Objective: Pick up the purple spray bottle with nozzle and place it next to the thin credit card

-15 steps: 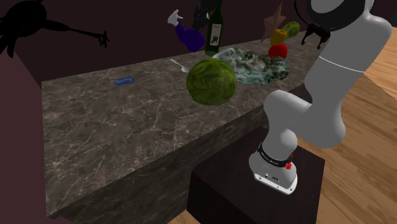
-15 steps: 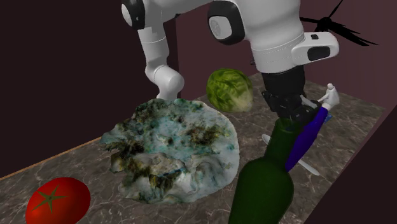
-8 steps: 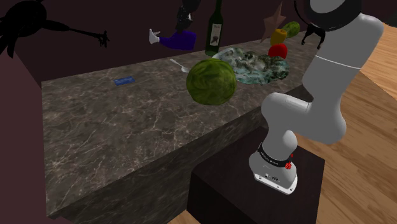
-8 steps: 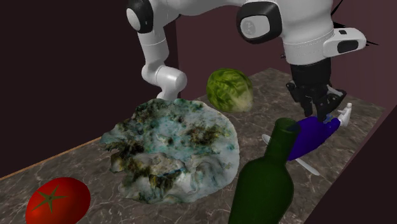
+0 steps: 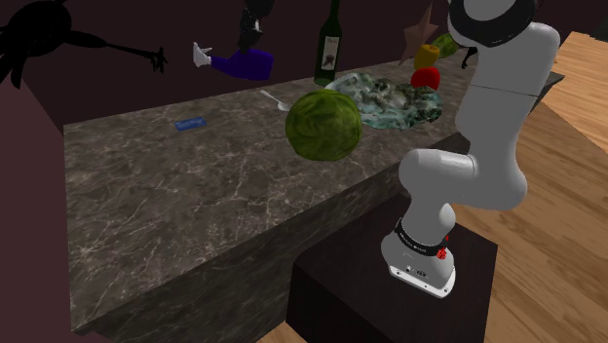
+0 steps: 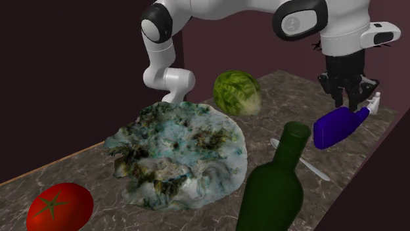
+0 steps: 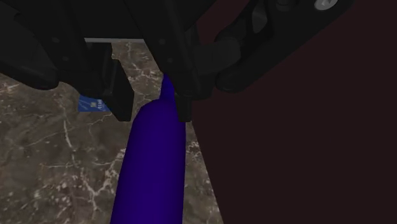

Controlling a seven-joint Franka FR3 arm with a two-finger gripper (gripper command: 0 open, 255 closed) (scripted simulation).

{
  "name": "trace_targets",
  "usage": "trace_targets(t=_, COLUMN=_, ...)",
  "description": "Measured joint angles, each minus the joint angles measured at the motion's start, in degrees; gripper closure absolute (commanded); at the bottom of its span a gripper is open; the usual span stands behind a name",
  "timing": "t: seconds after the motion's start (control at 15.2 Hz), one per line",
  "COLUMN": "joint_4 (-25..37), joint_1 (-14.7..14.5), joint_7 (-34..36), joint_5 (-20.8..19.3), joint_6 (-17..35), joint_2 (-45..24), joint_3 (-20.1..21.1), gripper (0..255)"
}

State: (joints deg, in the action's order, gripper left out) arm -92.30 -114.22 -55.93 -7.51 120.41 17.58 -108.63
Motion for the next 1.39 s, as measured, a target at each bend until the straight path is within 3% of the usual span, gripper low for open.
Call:
trace_targets(t=0.33, joint_4=5.78, joint_1=-13.66, joint_7=8.67, joint_5=-7.44, joint_6=-1.02, joint_2=5.13, joint_3=-5.22, gripper=255)
trace_targets(t=0.73, joint_4=18.77, joint_1=-32.14, joint_7=17.39, joint_5=-16.68, joint_6=-5.48, joint_2=13.67, joint_3=-12.10, gripper=255)
trace_targets(t=0.79, joint_4=19.81, joint_1=-33.89, joint_7=18.18, joint_5=-17.61, joint_6=-5.58, joint_2=14.65, joint_3=-12.81, gripper=255)
trace_targets(t=0.99, joint_4=18.96, joint_1=-34.93, joint_7=19.19, joint_5=-18.54, joint_6=-4.11, joint_2=15.45, joint_3=-13.46, gripper=255)
trace_targets(t=1.39, joint_4=13.78, joint_1=-33.32, joint_7=19.87, joint_5=-18.95, joint_6=0.51, joint_2=15.42, joint_3=-13.59, gripper=255)
